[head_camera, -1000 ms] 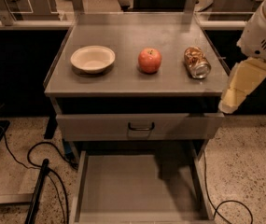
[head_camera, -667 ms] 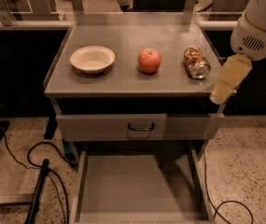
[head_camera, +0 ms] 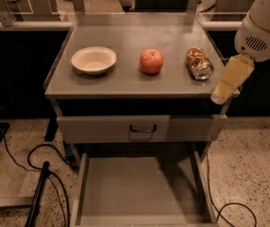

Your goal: Place orange can into middle drawer

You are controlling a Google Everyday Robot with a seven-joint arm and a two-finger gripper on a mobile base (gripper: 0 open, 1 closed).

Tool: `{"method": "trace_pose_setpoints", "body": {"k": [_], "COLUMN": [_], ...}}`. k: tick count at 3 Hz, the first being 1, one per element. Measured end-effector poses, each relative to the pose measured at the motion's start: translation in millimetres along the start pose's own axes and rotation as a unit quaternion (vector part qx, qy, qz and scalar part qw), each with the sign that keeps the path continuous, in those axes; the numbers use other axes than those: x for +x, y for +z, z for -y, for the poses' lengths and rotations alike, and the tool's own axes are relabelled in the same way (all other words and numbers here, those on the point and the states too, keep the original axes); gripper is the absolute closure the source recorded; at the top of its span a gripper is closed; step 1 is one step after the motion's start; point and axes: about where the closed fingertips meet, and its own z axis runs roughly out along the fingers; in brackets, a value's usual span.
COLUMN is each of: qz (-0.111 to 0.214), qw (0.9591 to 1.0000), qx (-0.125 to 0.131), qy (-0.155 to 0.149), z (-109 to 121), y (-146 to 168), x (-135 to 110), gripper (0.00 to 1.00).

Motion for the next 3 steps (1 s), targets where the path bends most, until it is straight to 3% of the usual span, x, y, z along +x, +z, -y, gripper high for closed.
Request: {"method": "trace_pose_setpoints", "body": {"k": [1,2,3], "qz": [0.004,-0.011,-0.013], "qw": [0.9996,0.9963,0.9928], "qx": [-0.005,-0.010,0.006], "qy": [0.029,0.085,0.119], "z": [1,16,32], "y": [13,37,43], "x": [-15,-40,-62], "gripper": [0.00,0.00,0.00]}}
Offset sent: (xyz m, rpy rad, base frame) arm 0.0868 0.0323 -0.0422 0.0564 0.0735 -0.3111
